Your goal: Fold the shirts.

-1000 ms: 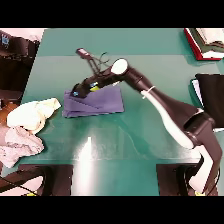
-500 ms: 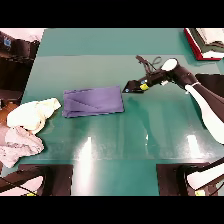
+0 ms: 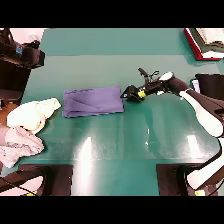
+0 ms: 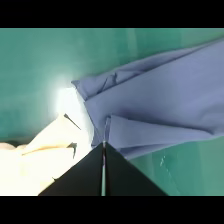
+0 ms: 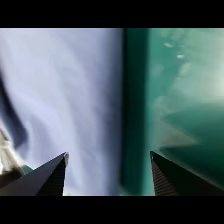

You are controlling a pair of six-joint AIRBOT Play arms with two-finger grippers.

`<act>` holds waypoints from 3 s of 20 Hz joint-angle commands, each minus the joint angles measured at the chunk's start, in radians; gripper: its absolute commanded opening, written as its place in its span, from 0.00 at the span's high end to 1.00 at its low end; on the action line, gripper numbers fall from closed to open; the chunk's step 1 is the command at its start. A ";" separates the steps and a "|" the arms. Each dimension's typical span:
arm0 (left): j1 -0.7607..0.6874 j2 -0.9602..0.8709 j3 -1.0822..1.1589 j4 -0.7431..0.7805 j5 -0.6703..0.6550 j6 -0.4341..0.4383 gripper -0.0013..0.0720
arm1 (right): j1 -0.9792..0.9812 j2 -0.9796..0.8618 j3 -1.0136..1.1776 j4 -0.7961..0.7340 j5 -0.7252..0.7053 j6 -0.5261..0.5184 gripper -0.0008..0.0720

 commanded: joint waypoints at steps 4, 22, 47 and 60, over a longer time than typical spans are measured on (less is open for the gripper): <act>0.001 0.000 -0.097 -0.037 0.005 0.000 0.94 | 0.094 -0.096 0.075 0.082 -0.048 -0.011 0.16; 0.001 0.000 -0.098 -0.066 0.011 -0.001 0.94 | -0.108 0.196 0.555 -0.333 -0.038 -0.084 0.97; 0.000 0.000 -0.098 -0.135 -0.086 -0.035 0.94 | -0.868 0.201 0.712 -0.002 -0.235 -0.495 0.97; 0.000 0.000 -0.098 -0.142 -0.081 -0.031 0.94 | -0.991 0.423 0.299 -0.509 0.208 -0.153 0.96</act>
